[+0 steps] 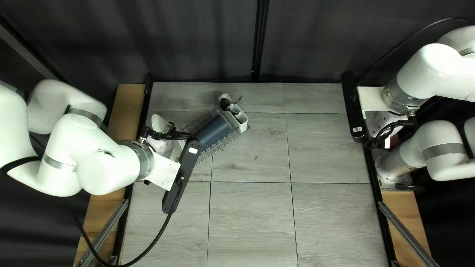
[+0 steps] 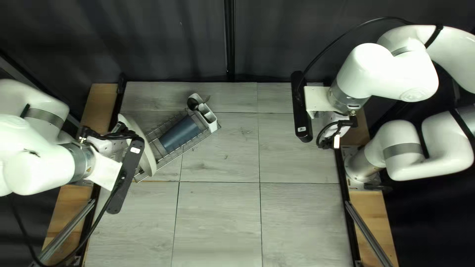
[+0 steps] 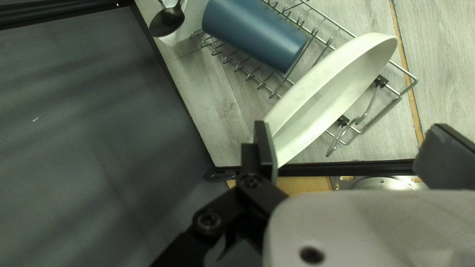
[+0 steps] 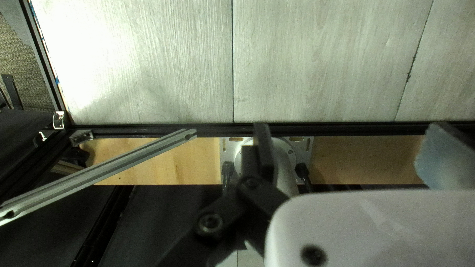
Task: Pick up and place plate onto table. Place down one fork to the left of the plate. Place spoon and knife to the right of the plate. Place cup above the knife and spoon
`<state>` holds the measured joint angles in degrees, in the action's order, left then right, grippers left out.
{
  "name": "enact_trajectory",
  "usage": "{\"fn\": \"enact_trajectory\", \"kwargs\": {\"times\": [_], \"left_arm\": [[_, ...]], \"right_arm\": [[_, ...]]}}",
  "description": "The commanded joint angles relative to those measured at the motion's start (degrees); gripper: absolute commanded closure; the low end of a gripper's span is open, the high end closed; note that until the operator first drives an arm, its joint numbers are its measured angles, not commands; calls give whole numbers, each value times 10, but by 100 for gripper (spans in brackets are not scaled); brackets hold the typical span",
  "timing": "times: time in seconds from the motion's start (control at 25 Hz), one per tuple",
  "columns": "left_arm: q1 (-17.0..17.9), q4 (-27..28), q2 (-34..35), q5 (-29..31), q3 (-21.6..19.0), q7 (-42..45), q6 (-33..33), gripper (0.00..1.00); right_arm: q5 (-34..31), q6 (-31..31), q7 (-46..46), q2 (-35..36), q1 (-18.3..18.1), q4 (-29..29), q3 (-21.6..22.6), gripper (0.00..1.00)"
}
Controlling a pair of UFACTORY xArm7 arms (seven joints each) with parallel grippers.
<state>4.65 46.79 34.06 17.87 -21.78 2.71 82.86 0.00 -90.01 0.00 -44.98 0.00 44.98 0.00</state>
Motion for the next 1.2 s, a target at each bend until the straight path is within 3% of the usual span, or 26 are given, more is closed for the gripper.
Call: {"fn": "enact_trajectory", "kwargs": {"times": [0.04, 0.36, 0.6, 0.88, 1.2], "left_arm": [[-4, 0, -10, 5, -14, 16, 18, 0], [19, -95, 64, 57, 8, -52, -13, 0], [45, -185, 149, 85, 55, -118, -64, 0], [66, -238, 209, 117, 75, -166, -97, 0], [57, -277, 208, 153, 82, -158, -148, 0]], "right_arm": [[0, 0, 0, 0, 0, 0, 0, 0], [0, 0, 0, 0, 0, 0, 0, 0], [0, 0, 0, 0, 0, 0, 0, 0], [0, 0, 0, 0, 0, 0, 0, 0], [0, 0, 0, 0, 0, 0, 0, 0]]}}
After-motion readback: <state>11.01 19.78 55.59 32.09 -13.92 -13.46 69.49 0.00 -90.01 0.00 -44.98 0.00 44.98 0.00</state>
